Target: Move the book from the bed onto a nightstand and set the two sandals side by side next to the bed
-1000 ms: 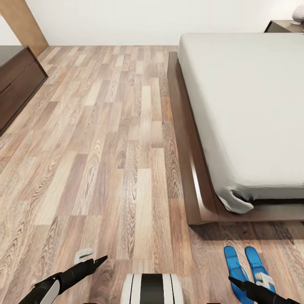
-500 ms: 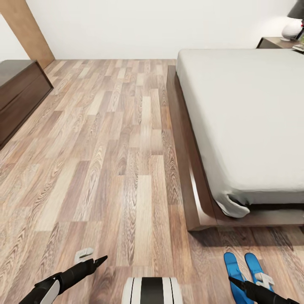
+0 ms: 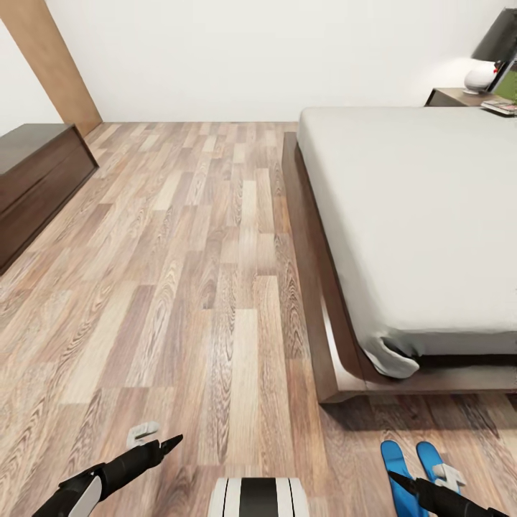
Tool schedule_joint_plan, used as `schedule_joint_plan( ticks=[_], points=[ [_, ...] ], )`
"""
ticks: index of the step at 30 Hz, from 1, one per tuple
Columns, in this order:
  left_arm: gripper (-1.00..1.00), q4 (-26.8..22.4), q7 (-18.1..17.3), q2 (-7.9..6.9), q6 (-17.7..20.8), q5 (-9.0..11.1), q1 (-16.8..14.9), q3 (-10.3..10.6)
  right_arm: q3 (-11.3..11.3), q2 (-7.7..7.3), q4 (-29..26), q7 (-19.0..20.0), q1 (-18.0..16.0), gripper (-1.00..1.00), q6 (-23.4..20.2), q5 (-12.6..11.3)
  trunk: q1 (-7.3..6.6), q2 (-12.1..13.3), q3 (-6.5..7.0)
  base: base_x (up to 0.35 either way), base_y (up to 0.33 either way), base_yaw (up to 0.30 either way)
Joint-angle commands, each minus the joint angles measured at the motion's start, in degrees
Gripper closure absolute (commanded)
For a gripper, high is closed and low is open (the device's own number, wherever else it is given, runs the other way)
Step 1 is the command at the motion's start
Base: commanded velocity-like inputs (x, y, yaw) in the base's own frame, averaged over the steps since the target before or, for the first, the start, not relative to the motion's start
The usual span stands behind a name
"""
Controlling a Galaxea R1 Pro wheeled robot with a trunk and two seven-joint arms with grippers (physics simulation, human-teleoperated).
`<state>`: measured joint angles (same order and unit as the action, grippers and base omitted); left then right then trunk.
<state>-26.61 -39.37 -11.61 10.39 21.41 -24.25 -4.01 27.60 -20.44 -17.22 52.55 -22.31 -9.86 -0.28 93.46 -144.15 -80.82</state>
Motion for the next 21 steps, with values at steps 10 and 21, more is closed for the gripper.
schedule_joint_plan(
  ticks=[10, 21],
  points=[
    [-1.00, 0.07, 1.88, 1.45, 0.60, 0.40, -0.01, -0.04, 0.33, 0.47, 0.05, 0.11, -0.01, -1.00, 1.04, 0.14, -0.27, 0.12, 2.19, 0.000, 0.000, 0.000],
    [-1.00, 2.03, 7.13, 4.15, -1.47, 0.10, -0.02, 0.55, 0.13, 0.81, 4.47, -6.30, -0.03, -1.00, 5.55, 0.28, -0.55, 0.27, 4.62, 0.000, 0.000, 0.000]
  ],
)
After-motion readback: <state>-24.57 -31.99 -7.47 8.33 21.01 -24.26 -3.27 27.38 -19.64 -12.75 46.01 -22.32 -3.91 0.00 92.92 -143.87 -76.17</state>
